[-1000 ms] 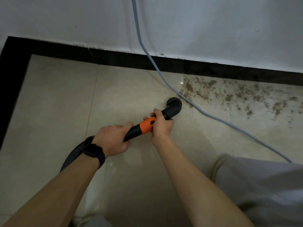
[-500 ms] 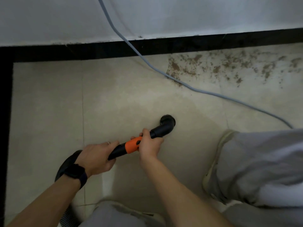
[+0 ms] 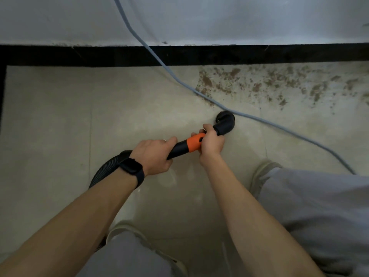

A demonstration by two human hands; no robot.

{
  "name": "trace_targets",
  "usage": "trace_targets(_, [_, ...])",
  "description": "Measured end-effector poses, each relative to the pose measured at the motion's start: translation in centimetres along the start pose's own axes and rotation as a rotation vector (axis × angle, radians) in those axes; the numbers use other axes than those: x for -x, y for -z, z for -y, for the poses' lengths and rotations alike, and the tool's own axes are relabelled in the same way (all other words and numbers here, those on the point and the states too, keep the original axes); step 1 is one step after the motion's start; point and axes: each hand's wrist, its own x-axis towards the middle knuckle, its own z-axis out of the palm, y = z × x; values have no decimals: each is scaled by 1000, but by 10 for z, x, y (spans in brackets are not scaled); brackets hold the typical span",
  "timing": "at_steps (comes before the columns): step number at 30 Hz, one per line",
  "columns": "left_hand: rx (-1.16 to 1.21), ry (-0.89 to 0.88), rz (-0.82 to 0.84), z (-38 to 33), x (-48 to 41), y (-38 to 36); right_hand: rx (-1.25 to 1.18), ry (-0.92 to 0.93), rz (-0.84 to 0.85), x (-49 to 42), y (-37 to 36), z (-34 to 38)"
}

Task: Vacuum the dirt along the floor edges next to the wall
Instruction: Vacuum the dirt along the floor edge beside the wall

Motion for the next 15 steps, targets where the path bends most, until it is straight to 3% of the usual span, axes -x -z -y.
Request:
trace_targets(6, [30,-38,43,-1,-8,1,-13,-24,-53,-1,6,0])
trace_targets(10, [42,-46,165,19,15,-2,1,-74,-107,22,6,-32])
trace_targets(15, [88,105,303,60,71,-3,55,-195,-45,63,-19,-86])
